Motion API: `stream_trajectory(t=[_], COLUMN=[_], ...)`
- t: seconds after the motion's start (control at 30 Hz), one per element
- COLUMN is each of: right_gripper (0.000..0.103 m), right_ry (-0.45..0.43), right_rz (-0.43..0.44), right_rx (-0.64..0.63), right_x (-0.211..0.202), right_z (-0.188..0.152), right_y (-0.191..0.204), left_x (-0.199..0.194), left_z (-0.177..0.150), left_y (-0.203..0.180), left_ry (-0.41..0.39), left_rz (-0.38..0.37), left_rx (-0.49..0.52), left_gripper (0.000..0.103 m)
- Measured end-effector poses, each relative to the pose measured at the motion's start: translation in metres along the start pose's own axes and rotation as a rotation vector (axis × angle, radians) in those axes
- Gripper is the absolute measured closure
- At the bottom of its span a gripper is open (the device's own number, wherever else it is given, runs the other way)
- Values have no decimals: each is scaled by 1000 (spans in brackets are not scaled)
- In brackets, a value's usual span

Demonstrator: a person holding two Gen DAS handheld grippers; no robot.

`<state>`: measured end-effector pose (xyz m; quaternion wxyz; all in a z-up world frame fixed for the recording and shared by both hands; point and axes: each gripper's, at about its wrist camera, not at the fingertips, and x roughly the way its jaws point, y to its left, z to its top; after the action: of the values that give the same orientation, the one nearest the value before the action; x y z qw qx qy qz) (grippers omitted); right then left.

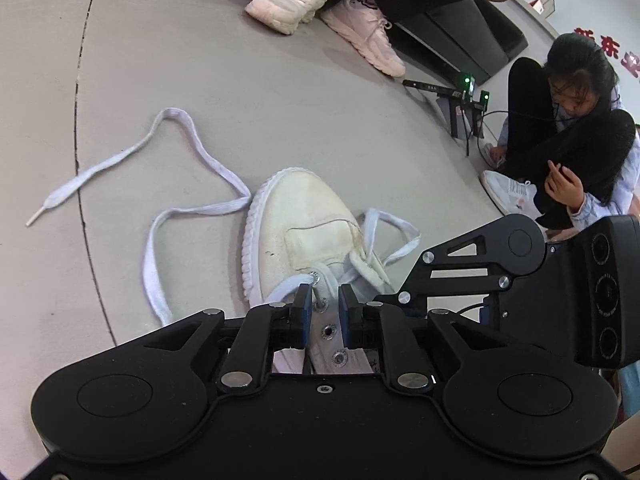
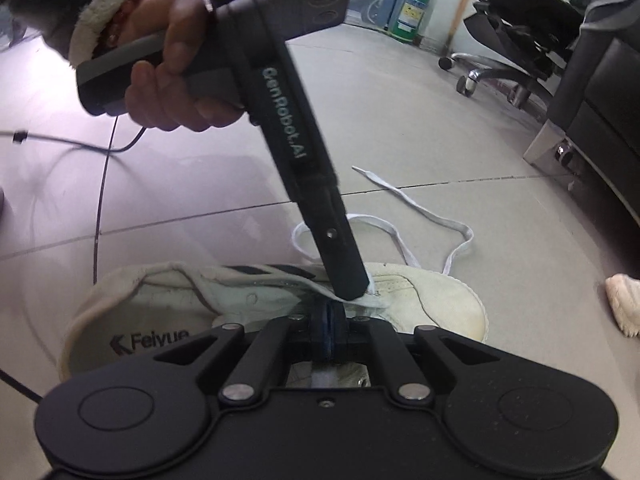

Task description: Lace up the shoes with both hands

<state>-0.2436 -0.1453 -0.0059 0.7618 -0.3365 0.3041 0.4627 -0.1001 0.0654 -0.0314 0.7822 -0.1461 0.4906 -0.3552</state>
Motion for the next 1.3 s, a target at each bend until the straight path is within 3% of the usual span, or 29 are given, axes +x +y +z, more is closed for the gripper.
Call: stream_trajectory(t=[0.2, 0.37, 0.53, 0.7, 0.77, 0.83, 0.9, 0.93, 1.0, 1.03, 1.07, 1.17, 1.3], right_gripper=[101, 101, 98, 98, 98, 99, 99, 99, 99, 99, 99, 99, 99], right_ry=[-8, -3, 15, 49, 103, 147, 150, 157, 165, 168, 171, 179, 193], right_rz=[2, 1, -41, 31, 11, -20, -47, -56, -61, -61, -60, -60, -59], right_rx=[23, 77, 191, 406, 425, 447, 471, 476, 484, 487, 491, 503, 496], right_x=[-1, 0, -21, -46, -38, -29, -27, -26, -25, -25, -24, -23, -20], right_z=[-1, 0, 7, 13, 11, 6, 3, 3, 3, 3, 2, 3, 4], right_y=[0, -4, -6, 15, 28, 35, 39, 40, 40, 40, 40, 40, 40], left_x=[5, 5, 6, 19, 24, 22, 2, -2, -32, -36, -57, -84, -125], left_z=[0, -2, -8, -46, -65, -76, -72, -71, -60, -59, -54, -48, -59], left_y=[7, 4, -19, -94, -110, -118, -115, -114, -105, -103, -97, -89, -75], left_ry=[-6, -14, -20, -100, -136, -176, -207, -210, -244, -244, -264, -257, -150], left_rz=[-16, 10, 113, 444, 559, 666, 776, 791, 928, 948, 1039, 1164, 1322], left_rx=[-53, -34, 105, 625, 801, 915, 926, 925, 926, 927, 922, 910, 895], left_gripper=[91, 100, 101, 101, 101, 101, 101, 101, 101, 101, 101, 101, 101])
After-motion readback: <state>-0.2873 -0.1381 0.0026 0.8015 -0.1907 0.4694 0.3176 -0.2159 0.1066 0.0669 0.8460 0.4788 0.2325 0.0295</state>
